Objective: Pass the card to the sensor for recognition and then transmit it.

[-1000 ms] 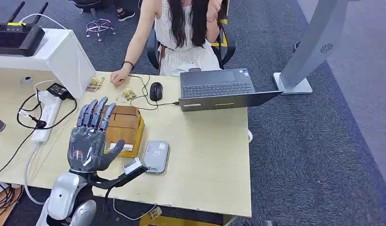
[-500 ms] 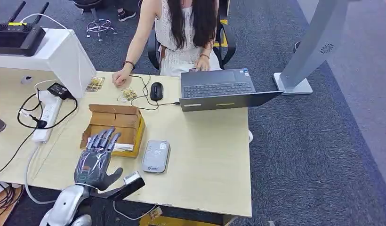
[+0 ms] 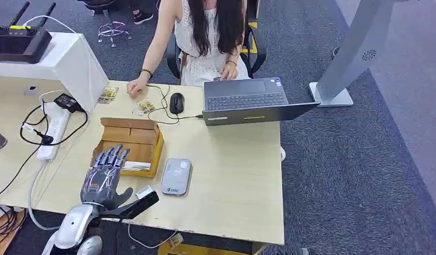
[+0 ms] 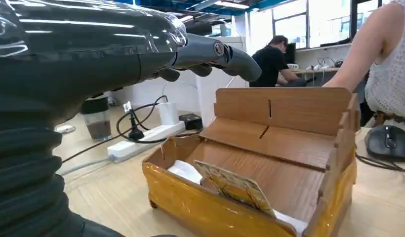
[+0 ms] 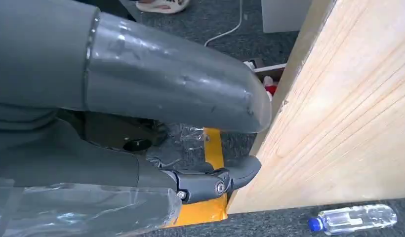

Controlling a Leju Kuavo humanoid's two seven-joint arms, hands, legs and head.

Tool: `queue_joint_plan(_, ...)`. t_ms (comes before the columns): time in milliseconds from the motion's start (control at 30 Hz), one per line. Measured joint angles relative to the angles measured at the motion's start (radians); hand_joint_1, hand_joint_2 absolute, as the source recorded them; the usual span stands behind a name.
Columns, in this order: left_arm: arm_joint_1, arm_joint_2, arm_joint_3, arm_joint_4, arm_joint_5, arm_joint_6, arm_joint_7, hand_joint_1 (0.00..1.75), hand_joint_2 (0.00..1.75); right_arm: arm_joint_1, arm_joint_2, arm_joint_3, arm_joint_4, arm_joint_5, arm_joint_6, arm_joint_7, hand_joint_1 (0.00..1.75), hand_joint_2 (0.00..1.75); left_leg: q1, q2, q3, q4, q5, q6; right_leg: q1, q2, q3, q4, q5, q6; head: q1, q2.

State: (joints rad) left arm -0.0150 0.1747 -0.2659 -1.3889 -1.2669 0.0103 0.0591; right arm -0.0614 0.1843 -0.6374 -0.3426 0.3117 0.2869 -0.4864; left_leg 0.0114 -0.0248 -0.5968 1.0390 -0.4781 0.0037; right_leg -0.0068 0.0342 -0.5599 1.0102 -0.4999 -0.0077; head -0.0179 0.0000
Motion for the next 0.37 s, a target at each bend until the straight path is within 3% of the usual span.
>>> queue_joint_plan(367,-0.123,-0.032,0.018,0.143,-0.005,0.007,0.003,0.0,1.75,-0.017,0.0,0.0,0.001,0.018,0.0,0.011,0.0,0.0,0.0,-0.001,0.0,0.0,0.0,0.0,0.0,0.0,0.0,0.0,0.0,0.0,0.0,0.0)
